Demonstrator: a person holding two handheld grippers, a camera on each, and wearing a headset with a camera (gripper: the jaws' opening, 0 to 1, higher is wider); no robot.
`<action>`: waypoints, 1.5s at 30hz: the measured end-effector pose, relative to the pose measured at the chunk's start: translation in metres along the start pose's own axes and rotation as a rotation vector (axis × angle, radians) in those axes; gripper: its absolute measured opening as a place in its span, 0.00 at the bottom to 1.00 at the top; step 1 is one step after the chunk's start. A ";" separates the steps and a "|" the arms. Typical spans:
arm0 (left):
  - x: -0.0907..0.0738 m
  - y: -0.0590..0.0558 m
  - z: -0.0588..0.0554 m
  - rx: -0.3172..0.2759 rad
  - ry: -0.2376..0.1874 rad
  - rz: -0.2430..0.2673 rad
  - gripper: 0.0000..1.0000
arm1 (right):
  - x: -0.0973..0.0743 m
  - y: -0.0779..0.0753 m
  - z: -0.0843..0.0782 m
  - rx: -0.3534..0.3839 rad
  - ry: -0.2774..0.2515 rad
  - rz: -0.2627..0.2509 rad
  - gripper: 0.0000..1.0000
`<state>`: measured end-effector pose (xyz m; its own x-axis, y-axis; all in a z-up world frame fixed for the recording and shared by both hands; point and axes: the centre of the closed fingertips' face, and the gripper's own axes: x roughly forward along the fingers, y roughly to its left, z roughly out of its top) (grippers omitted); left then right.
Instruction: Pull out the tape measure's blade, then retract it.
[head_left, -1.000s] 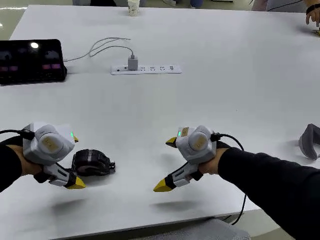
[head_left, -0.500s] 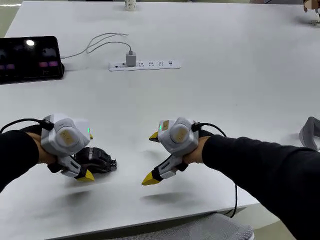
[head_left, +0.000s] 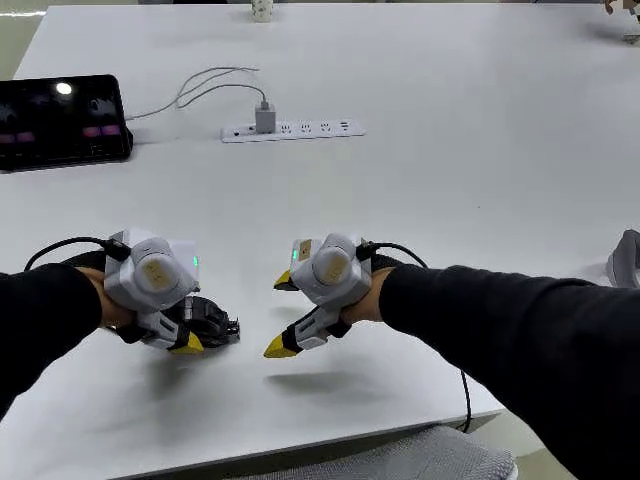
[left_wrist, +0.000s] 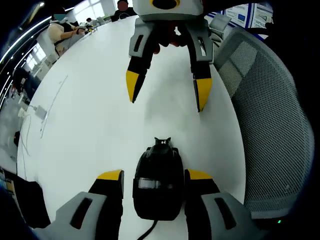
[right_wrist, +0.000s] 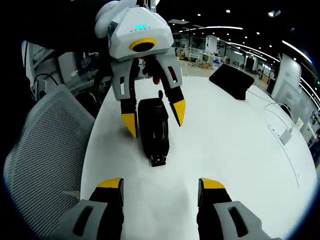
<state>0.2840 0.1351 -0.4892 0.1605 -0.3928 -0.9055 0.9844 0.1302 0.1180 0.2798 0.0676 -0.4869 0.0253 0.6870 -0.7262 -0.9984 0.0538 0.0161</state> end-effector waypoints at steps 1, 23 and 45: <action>0.000 -0.001 0.000 0.003 0.004 -0.003 0.38 | 0.001 0.000 0.001 0.000 0.000 0.002 0.57; 0.001 -0.002 -0.002 -0.026 -0.027 -0.014 0.32 | 0.035 -0.001 0.012 -0.064 0.016 0.020 0.33; 0.001 -0.004 -0.001 -0.034 -0.034 -0.023 0.32 | 0.059 0.003 0.013 -0.145 0.050 0.057 0.15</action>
<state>0.2805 0.1354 -0.4913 0.1410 -0.4263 -0.8935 0.9849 0.1520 0.0829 0.2787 0.1172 -0.5207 -0.0304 0.6491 -0.7601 -0.9950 -0.0918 -0.0386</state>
